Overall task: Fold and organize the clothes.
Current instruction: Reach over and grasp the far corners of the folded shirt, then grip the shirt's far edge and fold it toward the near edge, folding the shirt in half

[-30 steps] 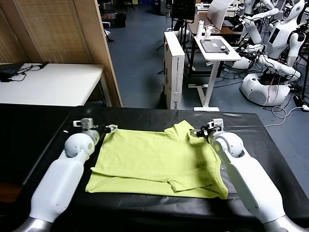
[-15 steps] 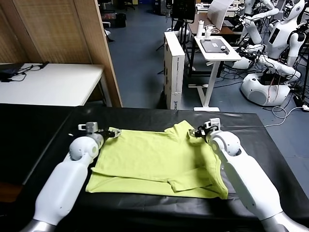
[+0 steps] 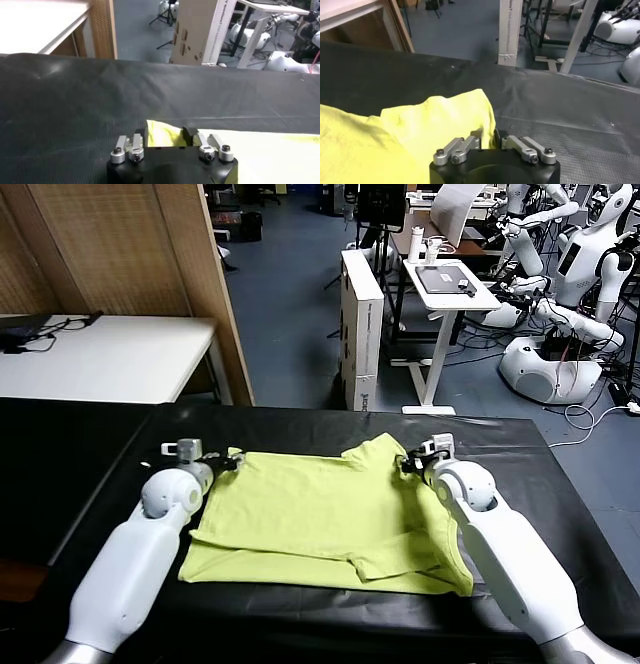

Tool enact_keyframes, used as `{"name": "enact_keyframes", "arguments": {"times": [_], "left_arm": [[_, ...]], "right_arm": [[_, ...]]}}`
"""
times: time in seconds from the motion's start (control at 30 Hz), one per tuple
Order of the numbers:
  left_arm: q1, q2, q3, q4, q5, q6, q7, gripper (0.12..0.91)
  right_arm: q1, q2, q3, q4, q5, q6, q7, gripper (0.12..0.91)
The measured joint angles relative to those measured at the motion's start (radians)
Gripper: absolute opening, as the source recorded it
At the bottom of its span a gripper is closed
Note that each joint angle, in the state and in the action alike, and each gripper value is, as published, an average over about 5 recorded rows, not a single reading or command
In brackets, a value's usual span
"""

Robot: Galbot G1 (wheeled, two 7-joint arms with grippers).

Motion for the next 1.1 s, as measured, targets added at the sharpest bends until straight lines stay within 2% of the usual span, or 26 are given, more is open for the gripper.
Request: {"name": "enact_keyframes", "arguments": {"times": [0.07, 0.2, 0.3, 0.5, 0.63, 0.83, 1.1], "left_arm": [[-0.001, 0.001, 0.001, 0.001, 0.004, -0.009, 0.003, 0.382], [0.003, 0.005, 0.001, -0.006, 0.007, -0.024, 0.007, 0.218], [0.014, 0.011, -0.004, -0.021, 0.004, -0.028, 0.007, 0.154], [0.048, 0.034, -0.031, -0.083, -0.022, -0.027, -0.002, 0.15], [0.095, 0.059, -0.059, -0.158, -0.036, -0.026, -0.004, 0.15], [0.202, 0.093, -0.116, -0.279, -0.04, -0.021, -0.005, 0.15], [0.377, 0.101, -0.21, -0.465, -0.032, 0.009, -0.003, 0.15]], "right_arm": [[-0.004, 0.0, 0.005, 0.005, -0.003, 0.0, -0.003, 0.143], [-0.02, -0.006, 0.019, 0.028, 0.018, -0.001, -0.003, 0.141], [-0.039, -0.017, 0.033, 0.06, 0.041, 0.012, 0.003, 0.141], [-0.095, -0.053, 0.065, 0.155, 0.071, 0.082, -0.004, 0.141], [-0.157, -0.086, 0.101, 0.247, 0.089, 0.093, -0.014, 0.141], [-0.278, -0.139, 0.172, 0.395, 0.089, 0.07, -0.002, 0.141], [-0.465, -0.204, 0.255, 0.55, 0.076, 0.018, 0.006, 0.141]]}}
